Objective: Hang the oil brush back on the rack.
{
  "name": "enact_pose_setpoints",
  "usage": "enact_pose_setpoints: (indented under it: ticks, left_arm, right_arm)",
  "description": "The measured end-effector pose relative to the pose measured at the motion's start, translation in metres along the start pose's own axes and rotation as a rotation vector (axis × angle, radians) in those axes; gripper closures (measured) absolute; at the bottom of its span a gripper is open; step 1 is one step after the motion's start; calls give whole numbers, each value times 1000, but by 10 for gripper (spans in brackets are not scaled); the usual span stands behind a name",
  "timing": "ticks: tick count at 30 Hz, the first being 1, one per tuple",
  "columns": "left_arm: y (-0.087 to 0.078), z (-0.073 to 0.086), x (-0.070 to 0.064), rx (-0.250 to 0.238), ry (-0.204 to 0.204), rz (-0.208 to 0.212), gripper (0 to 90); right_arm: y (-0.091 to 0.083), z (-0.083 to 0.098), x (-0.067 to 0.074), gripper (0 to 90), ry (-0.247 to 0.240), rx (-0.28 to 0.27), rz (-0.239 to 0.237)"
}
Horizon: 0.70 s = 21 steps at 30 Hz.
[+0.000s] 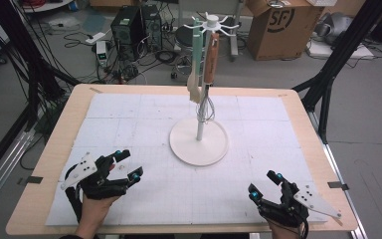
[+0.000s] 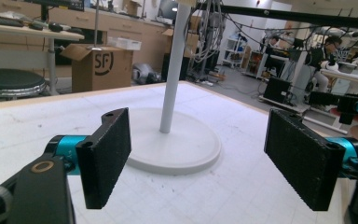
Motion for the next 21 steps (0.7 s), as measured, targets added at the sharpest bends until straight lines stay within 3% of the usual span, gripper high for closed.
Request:
enact_pose_setpoints:
  ticks: [12, 21]
  left_arm:
    - [-11, 18, -9, 38, 0, -22, 205]
    - [-15, 32, -16, 78, 56, -57, 205]
  right_arm:
    - [4, -1, 1, 169, 3, 11, -11]
    - [15, -1, 4, 169, -2, 41, -33]
Point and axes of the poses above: each handheld gripper's, and its own axes: y roughly forward along the jaws, z roughly out of its underside, x roughly to its left, the point moved 3 cm from there along y, roughly forward along the jaws, and after that the axes turned 10 degrees about x, right-handed, at the moved point
